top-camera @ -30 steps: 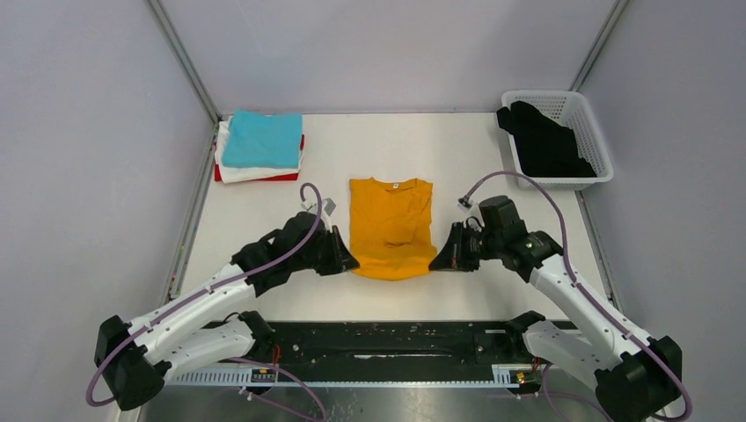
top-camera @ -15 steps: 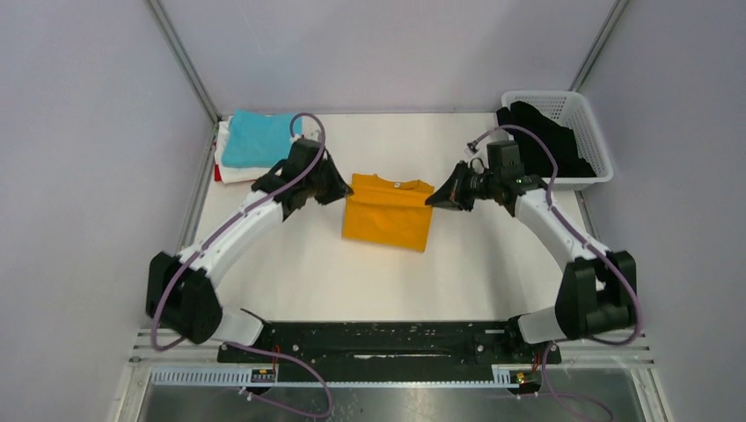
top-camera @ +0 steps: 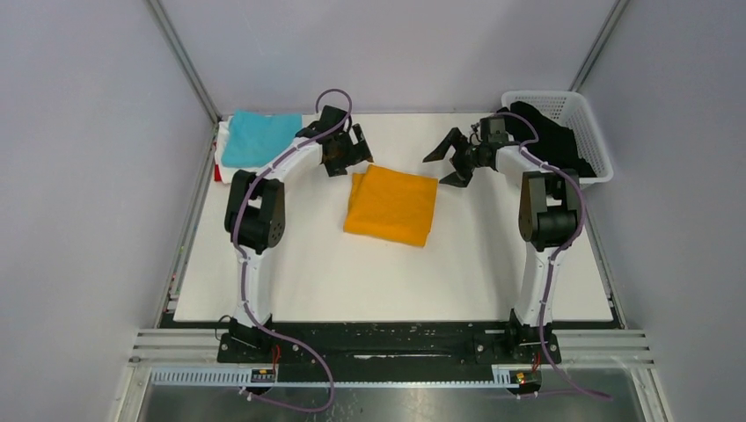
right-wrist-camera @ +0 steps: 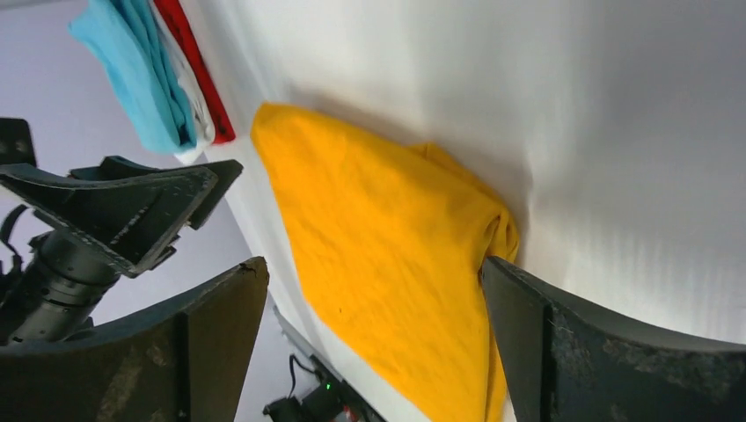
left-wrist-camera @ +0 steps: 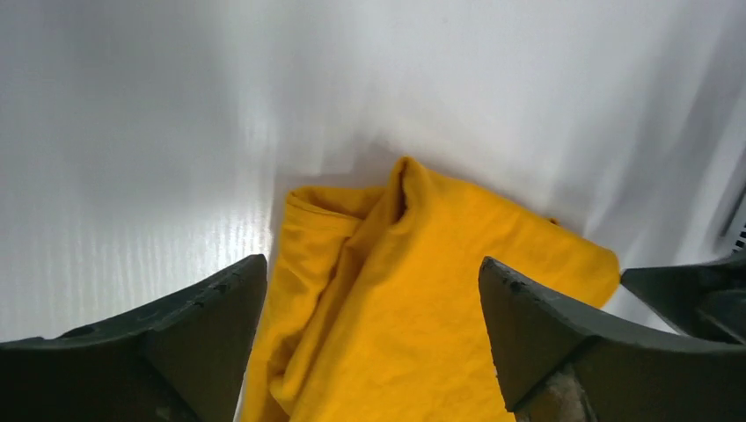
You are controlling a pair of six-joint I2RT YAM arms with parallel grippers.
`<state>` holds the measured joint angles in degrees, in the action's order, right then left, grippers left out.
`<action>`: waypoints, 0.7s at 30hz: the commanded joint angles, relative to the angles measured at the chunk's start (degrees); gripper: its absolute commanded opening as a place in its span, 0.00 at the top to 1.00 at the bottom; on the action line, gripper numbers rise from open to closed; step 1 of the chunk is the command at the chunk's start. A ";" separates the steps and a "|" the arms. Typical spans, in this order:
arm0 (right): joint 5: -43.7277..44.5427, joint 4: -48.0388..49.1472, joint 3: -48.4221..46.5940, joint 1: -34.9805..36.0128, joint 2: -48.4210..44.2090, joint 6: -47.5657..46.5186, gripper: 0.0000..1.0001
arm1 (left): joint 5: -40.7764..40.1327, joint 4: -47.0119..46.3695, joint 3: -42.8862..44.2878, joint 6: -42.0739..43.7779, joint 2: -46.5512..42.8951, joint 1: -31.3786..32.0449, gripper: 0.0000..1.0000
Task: Fold and stack the t-shirts
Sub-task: Fold the long partially folded tshirt into a neat square, then put the neatly folded tshirt into the corner of the board with the left arm
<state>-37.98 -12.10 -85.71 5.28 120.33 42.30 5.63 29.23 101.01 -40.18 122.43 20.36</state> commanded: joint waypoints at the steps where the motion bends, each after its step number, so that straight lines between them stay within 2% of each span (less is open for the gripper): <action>1: 3.64 -1.94 -2.95 0.18 -4.29 -1.64 0.01 | 2.85 2.21 2.88 3.39 -0.98 -0.69 0.09; 4: 7.65 -2.86 2.83 0.17 -9.74 -3.77 0.01 | 3.61 -1.14 -4.93 3.76 -4.08 -0.68 0.07; 7: 8.30 -2.21 9.61 0.17 -15.50 -4.70 0.01 | 8.58 -2.98 -10.45 6.00 -4.95 -0.52 0.06; 10: 8.59 -0.43 16.67 0.17 -20.70 -4.81 0.01 | 10.07 -1.93 -12.23 7.92 -3.60 0.39 0.07; 14: 11.12 -1.69 22.70 0.18 -27.41 -7.12 0.01 | 7.62 0.83 -12.25 9.53 -1.36 2.39 0.12; 16: 12.58 -2.79 24.67 0.17 -30.19 -8.34 0.00 | 7.12 1.31 -12.23 9.70 -0.39 3.63 0.19; 17: 12.93 -3.10 25.46 0.17 -31.50 -8.65 0.01 | 6.05 1.53 -12.23 9.51 0.02 4.38 0.26; 21: 13.98 -3.60 27.78 0.15 -35.03 -9.53 0.01 | -0.19 4.11 -10.59 9.71 1.62 7.28 0.66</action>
<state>-26.63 -15.05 -59.20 5.21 89.82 35.40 11.03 29.54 89.03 -31.88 121.30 24.88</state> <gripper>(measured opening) 0.993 0.514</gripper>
